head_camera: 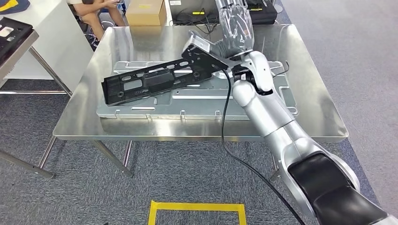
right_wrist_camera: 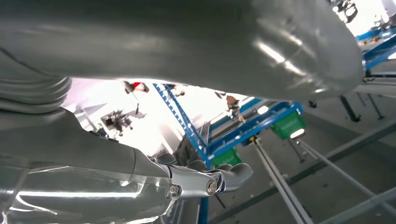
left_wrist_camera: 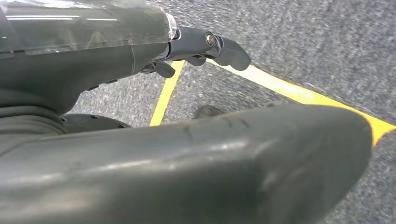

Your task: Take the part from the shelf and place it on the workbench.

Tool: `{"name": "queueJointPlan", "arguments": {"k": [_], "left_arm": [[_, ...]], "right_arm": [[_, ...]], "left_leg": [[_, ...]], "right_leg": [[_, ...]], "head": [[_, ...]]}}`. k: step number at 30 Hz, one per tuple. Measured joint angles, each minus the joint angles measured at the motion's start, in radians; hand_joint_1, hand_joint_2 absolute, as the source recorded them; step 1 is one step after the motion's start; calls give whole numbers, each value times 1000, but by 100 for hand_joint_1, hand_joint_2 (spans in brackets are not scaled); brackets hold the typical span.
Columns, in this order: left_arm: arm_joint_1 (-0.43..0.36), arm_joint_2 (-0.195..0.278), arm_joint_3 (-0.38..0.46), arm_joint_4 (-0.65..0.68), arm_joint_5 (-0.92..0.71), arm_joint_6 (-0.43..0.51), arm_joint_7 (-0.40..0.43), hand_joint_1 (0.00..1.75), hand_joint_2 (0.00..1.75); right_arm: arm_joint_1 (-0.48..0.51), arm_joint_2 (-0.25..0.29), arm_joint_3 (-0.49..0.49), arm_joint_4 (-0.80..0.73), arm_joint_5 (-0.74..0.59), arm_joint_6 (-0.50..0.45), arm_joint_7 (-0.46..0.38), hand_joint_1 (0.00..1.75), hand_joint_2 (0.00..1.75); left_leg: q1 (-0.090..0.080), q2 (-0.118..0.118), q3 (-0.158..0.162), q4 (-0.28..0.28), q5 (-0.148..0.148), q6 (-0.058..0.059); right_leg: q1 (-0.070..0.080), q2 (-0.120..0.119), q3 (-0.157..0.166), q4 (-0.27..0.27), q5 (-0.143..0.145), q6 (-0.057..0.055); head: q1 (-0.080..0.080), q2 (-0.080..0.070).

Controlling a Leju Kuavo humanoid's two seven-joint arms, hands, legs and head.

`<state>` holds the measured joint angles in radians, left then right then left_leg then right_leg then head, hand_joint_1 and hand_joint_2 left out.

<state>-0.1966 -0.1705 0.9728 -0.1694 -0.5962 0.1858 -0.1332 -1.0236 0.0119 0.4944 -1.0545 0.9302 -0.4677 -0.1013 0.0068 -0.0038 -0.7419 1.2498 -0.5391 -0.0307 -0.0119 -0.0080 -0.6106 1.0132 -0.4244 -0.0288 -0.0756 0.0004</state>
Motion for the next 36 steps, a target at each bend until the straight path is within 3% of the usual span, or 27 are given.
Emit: {"name": "queueJointPlan", "arguments": {"k": [1,2,3,5,7,8,10,11,12,13,15,16,17,18,19,20,22,24,26,27,29,31,32,33,34,36], "left_arm": [[0,0,1,0,0,0,-1,0,0],[1,0,2,0,0,0,-1,0,0],[1,0,3,0,0,0,-2,0,0],[0,0,4,-1,0,0,-2,0,0],[-2,0,5,-3,0,0,-3,0,0],[-3,0,6,-3,1,0,-4,0,0],[-1,-1,8,-4,3,-1,-6,0,0],[0,-1,10,-4,4,-1,-6,0,0],[1,-2,11,-4,7,-1,-7,0,0],[2,-2,13,-4,11,-2,-8,0,0],[7,-2,16,-4,19,-3,-13,0,0],[11,-2,18,-4,23,-4,-16,0,0],[15,-1,20,-4,26,-5,-20,0,0],[18,-1,23,-5,29,-7,-23,0,0],[21,-1,25,-5,32,-9,-26,0,0],[23,-1,27,-5,34,-10,-28,0,0],[27,-1,33,-6,38,-12,-31,0,0],[31,0,38,-7,41,-13,-32,0,0],[36,1,40,-8,41,-14,-32,0,0],[38,1,41,-8,42,-14,-32,0,0],[43,2,43,-9,45,-15,-33,0,0],[46,2,45,-9,47,-16,-35,0,0],[47,2,46,-9,48,-16,-36,0,0],[47,2,46,-9,48,-16,-37,0,0],[47,2,46,-9,48,-16,-37,0,0],[47,2,46,-10,48,-15,-38,0,0]], "right_arm": [[18,-14,-2,-17,-2,-8,-1,0,0],[34,-26,-5,-31,-3,-13,-3,0,0],[46,-36,-8,-43,-4,-17,-4,0,0],[58,-50,-14,-64,-5,-19,-5,0,0],[63,-61,-20,-84,-5,-23,-6,0,0],[68,-67,-23,-94,-5,-29,-6,0,0],[89,-83,-33,-118,-8,-47,-8,0,0],[106,-93,-41,-133,-11,-60,-13,0,0],[123,-105,-50,-149,-16,-72,-20,0,0],[142,-118,-61,-166,-22,-85,-28,0,0],[185,-138,-84,-196,-40,-106,-46,0,0],[211,-147,-97,-208,-50,-117,-57,0,0],[236,-155,-109,-219,-61,-128,-67,0,0],[261,-164,-122,-228,-74,-140,-79,0,0],[284,-172,-135,-237,-87,-153,-91,0,0],[305,-179,-150,-246,-100,-166,-102,0,0],[345,-192,-182,-271,-125,-192,-125,0,0],[380,-203,-213,-293,-142,-210,-140,0,0],[414,-210,-238,-308,-150,-220,-148,0,0],[431,-212,-250,-315,-152,-222,-150,0,0],[470,-212,-277,-334,-153,-224,-157,0,0],[527,-210,-317,-355,-159,-224,-173,0,0],[559,-208,-339,-362,-165,-223,-183,0,0],[591,-206,-360,-367,-172,-223,-193,0,0],[618,-203,-379,-369,-180,-221,-202,0,0],[659,-198,-413,-373,-197,-212,-214,0,0]], "left_leg": [[1,0,0,48,-13,-2],[1,0,14,65,-4,-2],[1,0,44,47,20,-1],[0,0,149,-80,50,10],[-6,-1,238,-214,35,21],[-10,-1,257,-247,25,26],[-11,-1,254,-261,40,37],[-9,1,248,-266,53,45],[-6,2,238,-271,69,54],[-3,4,225,-276,85,61],[-6,5,192,-275,112,68],[-7,5,175,-273,123,68],[-7,5,158,-270,134,67],[-7,5,141,-266,144,65],[-7,5,123,-261,152,63],[-7,5,108,-254,160,60],[-9,4,84,-239,172,52],[-11,3,76,-232,184,41],[-11,2,73,-233,192,30],[-10,2,66,-224,177,24],[-6,2,38,-149,92,13],[-3,2,7,-19,-1,5],[-2,2,3,33,-18,3],[-2,3,12,58,-13,2],[-2,3,38,48,9,4],[-3,2,136,-69,46,13]], "right_leg": [[0,-1,-14,1,11,1],[0,-2,-29,2,22,2],[0,-2,-43,3,32,4],[1,0,-67,6,53,9],[2,2,-78,5,72,19],[1,2,-78,2,81,26],[-1,1,-78,-8,99,39],[-1,3,-82,-5,91,45],[-1,4,-91,15,63,49],[-1,6,-105,54,15,52],[-2,8,-136,183,-90,58],[-3,8,-144,244,-115,61],[-4,8,-142,285,-115,64],[-4,8,-125,292,-95,65],[-6,8,-91,265,-67,66],[-7,7,-42,209,-49,65],[-5,8,59,70,-66,59],[1,8,99,1,-96,49],[-2,7,91,-4,-84,36],[-4,5,83,-5,-75,28],[-8,2,62,-6,-53,17],[-6,-1,37,-6,-33,15],[-5,-3,24,-5,-24,15],[-4,-6,12,-3,-15,17],[-3,-8,-1,-1,-7,18],[-2,-8,-22,2,9,23]], "head": [[0,0],[0,0],[0,0],[0,0],[0,0],[0,0],[0,0],[0,0],[0,0],[0,0],[0,0],[0,0],[0,0],[0,0],[0,0],[0,0],[0,0],[0,0],[0,0],[0,0],[0,0],[-1,0],[0,0],[0,0],[0,0],[0,0]]}}
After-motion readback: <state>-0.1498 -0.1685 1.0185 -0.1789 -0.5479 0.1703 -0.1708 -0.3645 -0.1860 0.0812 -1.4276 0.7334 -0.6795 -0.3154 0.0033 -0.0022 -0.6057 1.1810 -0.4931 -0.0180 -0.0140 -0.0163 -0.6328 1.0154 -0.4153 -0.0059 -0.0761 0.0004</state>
